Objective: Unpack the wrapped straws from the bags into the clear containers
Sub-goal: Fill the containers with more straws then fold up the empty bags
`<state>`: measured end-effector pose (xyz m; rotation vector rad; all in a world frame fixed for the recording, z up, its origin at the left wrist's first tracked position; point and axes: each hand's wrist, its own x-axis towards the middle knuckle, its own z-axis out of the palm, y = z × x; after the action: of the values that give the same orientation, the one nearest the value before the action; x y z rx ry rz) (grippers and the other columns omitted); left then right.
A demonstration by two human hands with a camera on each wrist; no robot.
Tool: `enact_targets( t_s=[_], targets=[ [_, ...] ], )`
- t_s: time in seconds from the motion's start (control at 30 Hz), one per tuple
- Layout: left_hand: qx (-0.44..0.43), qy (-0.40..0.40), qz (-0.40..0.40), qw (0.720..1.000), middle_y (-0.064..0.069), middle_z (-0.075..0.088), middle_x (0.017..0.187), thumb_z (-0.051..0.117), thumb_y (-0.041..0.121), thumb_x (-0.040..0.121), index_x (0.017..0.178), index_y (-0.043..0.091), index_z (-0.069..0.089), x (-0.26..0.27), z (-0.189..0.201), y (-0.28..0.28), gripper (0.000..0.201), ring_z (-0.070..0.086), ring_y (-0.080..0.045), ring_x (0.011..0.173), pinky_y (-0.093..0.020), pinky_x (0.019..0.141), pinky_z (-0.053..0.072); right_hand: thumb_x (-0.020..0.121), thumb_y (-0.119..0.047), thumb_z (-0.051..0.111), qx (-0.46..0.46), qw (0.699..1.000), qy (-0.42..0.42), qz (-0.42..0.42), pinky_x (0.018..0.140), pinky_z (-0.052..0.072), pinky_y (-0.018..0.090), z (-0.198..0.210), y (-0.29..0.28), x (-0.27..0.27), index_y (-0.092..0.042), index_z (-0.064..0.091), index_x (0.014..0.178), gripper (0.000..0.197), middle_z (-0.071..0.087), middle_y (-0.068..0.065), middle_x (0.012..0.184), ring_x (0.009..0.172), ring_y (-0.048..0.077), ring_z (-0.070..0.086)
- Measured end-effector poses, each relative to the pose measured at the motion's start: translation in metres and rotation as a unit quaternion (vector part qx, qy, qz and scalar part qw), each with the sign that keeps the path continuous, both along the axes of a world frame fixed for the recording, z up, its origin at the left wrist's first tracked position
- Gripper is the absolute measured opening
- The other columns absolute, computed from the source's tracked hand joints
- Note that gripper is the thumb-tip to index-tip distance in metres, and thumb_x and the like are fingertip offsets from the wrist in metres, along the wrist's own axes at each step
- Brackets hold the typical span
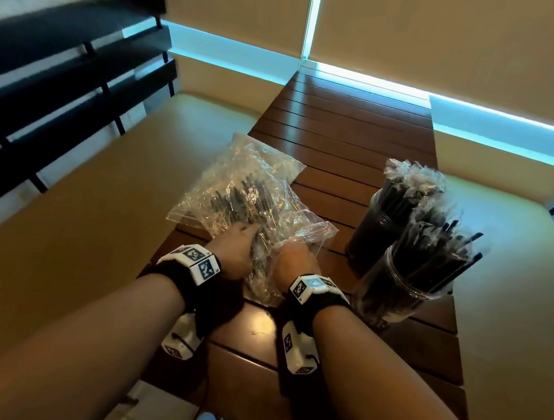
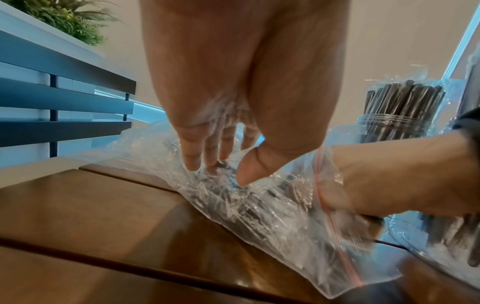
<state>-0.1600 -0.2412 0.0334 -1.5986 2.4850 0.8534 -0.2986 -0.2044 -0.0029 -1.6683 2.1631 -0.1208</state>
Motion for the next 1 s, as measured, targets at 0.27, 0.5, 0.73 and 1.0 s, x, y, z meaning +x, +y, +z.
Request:
enact_targets(
  t_s=[0.27, 0.5, 0.73, 1.0],
  targets=[
    [-0.039, -0.06, -0.043, 0.996, -0.008, 0.018, 0.157, 0.063, 0.028, 0.088, 0.156, 0.037, 0.007, 0.001, -0.008, -0.003, 0.088, 0.046, -0.029, 0.13, -0.04, 0.107, 0.045, 0.097, -0.041, 0.048, -0.013, 1.0, -0.005, -0.021, 0.073, 0.05, 0.034, 0.011, 0.016, -0.003, -0.015, 0.059, 0.088, 0.03, 0.068, 0.009, 0.1, 0.088, 0.029, 0.064],
    [-0.04, -0.087, -0.052, 0.994, -0.012, 0.017, 0.158, 0.058, 0.035, 0.09, 0.157, 0.033, 0.006, -0.004, -0.01, -0.007, 0.084, 0.05, -0.035, 0.127, -0.04, 0.105, 0.046, 0.102, -0.028, 0.043, -0.039, 0.998, -0.018, 0.047, 0.084, 0.054, 0.037, 0.015, 0.013, 0.002, -0.005, 0.067, 0.109, 0.034, 0.066, 0.016, 0.113, 0.102, 0.032, 0.065],
    [-0.035, -0.109, -0.058, 0.992, -0.01, 0.018, 0.157, 0.062, 0.039, 0.086, 0.155, 0.036, -0.004, 0.0, -0.017, -0.02, 0.096, 0.049, -0.034, 0.128, -0.043, 0.104, 0.047, 0.1, -0.03, 0.043, -0.043, 0.994, -0.097, 0.003, 0.069, 0.054, 0.034, 0.011, 0.012, -0.005, -0.013, 0.057, 0.087, 0.026, 0.068, 0.013, 0.094, 0.086, 0.032, 0.068],
    [-0.049, -0.124, -0.054, 0.99, -0.013, 0.014, 0.158, 0.06, 0.036, 0.087, 0.157, 0.03, -0.006, -0.008, -0.021, -0.022, 0.095, 0.05, -0.035, 0.126, -0.041, 0.102, 0.048, 0.097, -0.044, 0.049, 0.023, 0.989, -0.139, -0.045, 0.088, 0.052, 0.037, 0.015, 0.019, -0.029, -0.012, 0.058, 0.12, 0.041, 0.066, 0.015, 0.118, 0.106, 0.032, 0.063]
  ],
)
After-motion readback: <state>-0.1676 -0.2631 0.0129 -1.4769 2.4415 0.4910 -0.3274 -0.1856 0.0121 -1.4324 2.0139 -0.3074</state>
